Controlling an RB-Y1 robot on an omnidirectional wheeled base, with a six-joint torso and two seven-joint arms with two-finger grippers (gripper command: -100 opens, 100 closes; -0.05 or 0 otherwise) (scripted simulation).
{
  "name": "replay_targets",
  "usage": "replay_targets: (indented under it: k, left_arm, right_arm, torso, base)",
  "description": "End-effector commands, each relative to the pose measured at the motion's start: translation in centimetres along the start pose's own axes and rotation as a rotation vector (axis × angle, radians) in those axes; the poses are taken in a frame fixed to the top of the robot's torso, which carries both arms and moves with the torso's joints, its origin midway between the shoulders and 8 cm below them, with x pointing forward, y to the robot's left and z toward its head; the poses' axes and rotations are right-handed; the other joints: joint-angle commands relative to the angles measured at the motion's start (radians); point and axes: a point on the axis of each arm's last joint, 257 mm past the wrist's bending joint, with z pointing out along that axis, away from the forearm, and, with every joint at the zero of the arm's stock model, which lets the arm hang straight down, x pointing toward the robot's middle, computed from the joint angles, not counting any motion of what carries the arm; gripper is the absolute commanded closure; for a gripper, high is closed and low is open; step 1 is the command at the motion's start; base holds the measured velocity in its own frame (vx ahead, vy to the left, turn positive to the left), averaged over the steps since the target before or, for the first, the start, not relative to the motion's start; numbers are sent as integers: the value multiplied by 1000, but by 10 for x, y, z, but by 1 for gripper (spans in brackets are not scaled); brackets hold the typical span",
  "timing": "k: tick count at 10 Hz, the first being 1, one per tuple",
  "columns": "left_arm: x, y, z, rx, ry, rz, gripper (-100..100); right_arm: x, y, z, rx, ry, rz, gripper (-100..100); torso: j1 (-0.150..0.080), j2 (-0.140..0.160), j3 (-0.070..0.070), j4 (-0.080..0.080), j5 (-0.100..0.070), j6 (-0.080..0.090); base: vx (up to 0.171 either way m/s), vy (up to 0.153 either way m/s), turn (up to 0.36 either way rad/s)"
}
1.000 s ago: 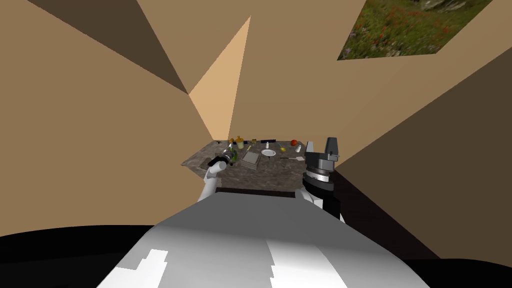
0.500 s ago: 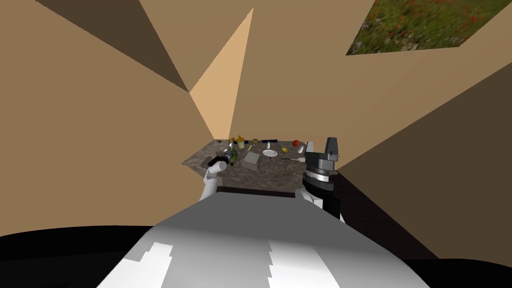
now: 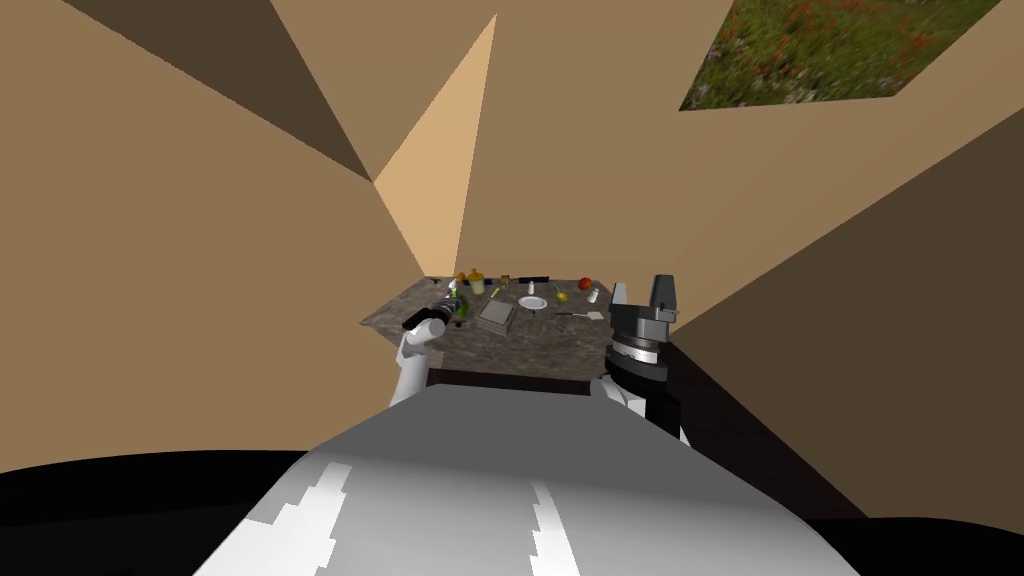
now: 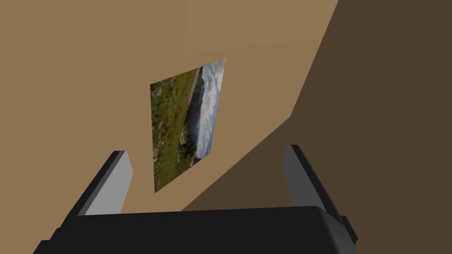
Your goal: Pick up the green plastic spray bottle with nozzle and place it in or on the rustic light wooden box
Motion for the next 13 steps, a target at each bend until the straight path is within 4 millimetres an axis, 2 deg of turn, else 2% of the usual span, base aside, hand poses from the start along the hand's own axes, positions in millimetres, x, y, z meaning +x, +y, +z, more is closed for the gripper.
replay_targets:
  k: [1,7,10,13]
  left_arm:
    - [12,-12,-6,20,10,-19,100]
    - [53,-50,-28,90,36,-78,100]
    - [64,-55,-36,97,31,-87,100]
    - [70,-52,-42,84,16,-80,100]
  right_arm:
    - [0,0,0,0,0,0,0]
    - [0,0,0,0,0,0,0]
    - [0,0,0,0,0,0,0]
    - [0,0,0,0,0,0,0]
  torso:
    - [0,0,0,0,0,0]
    - [-1,0,0,0,0,-1]
    - [-2,-3,-1,0,0,0]
    - [-2,-4,-2,-1,0,2]
  base:
    - [-50,-84,-7]
    - [-41,-92,10]
    - [-4,-93,24]
    - [14,-97,32]
